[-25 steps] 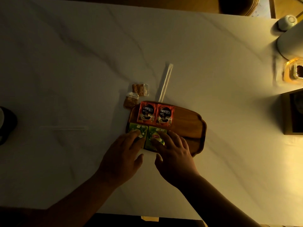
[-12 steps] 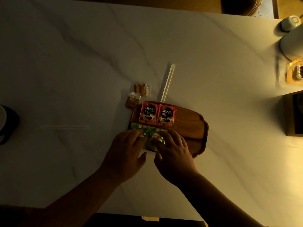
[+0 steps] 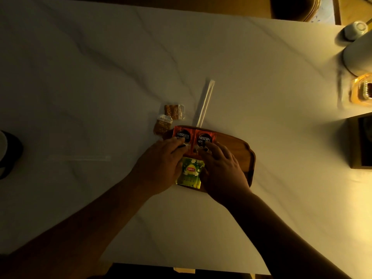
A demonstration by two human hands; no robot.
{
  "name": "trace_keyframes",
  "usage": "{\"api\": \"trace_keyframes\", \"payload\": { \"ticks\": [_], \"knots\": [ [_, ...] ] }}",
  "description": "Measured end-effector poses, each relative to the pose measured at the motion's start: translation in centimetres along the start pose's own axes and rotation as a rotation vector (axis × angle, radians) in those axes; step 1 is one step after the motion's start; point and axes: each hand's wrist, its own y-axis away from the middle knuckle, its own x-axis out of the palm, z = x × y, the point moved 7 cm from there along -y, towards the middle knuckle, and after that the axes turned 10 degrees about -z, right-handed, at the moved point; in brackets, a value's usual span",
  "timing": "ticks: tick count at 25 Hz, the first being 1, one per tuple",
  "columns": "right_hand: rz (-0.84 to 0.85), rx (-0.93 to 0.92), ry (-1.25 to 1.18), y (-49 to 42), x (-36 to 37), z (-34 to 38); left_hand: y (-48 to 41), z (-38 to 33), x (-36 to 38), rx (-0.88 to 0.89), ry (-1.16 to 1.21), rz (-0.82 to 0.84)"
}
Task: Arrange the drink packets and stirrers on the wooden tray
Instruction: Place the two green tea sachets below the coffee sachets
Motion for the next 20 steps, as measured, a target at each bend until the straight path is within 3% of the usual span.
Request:
{"api": "trace_keyframes", "payload": {
  "ticks": [20],
  "knots": [
    [-0.104,-0.051,0.077,-0.1,1.0,1.2,0.5,2.1,0.1,-0.026,-0.048,-0.030]
  ]
}}
